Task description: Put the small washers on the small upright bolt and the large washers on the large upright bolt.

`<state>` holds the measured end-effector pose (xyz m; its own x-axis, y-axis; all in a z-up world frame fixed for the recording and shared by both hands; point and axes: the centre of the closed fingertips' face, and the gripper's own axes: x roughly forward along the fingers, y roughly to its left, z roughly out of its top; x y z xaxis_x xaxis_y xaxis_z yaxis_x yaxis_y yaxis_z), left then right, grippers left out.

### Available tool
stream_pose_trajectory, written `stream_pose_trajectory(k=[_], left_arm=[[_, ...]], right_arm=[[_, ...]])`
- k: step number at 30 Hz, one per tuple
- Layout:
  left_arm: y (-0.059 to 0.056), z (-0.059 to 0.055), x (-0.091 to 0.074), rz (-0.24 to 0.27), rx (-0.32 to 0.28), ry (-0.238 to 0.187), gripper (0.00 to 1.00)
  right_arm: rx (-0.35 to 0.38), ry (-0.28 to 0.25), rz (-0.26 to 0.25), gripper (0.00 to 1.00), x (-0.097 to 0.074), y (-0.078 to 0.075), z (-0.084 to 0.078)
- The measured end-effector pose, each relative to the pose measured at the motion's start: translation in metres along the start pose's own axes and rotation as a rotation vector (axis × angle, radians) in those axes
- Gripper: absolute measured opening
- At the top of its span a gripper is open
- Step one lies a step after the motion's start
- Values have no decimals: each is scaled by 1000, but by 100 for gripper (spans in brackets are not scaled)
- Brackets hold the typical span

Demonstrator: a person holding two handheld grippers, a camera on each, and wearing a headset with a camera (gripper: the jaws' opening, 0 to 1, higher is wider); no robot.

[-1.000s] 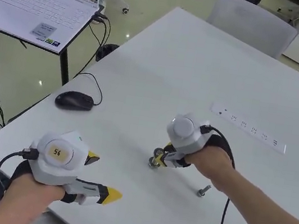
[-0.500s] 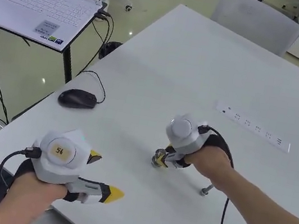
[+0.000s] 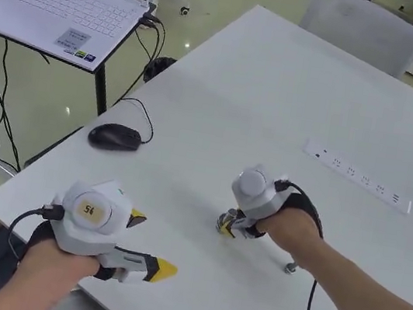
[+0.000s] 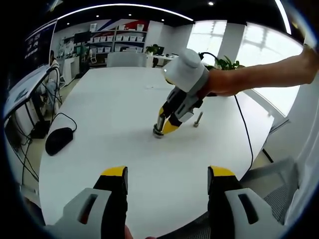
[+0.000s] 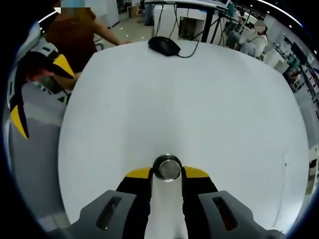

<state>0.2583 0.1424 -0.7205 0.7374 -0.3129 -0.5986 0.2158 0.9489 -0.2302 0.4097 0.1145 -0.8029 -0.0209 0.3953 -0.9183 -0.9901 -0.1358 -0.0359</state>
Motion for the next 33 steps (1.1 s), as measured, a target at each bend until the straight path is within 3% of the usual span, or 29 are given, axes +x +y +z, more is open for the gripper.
stream_pose_trajectory(k=[8, 18, 28, 33], left_arm=[[0, 1, 0, 0, -1, -1, 64], [0, 7, 3, -5, 8, -7, 64], [-2, 20, 14, -32, 41, -6, 64], [-4, 24, 21, -50, 58, 1, 64]], right_arm=[[20, 6, 0, 24, 4, 2, -7], [46, -14, -16, 28, -5, 3, -18], [99, -60, -23, 35, -22, 12, -30], [176, -112, -29, 35, -32, 16, -35]])
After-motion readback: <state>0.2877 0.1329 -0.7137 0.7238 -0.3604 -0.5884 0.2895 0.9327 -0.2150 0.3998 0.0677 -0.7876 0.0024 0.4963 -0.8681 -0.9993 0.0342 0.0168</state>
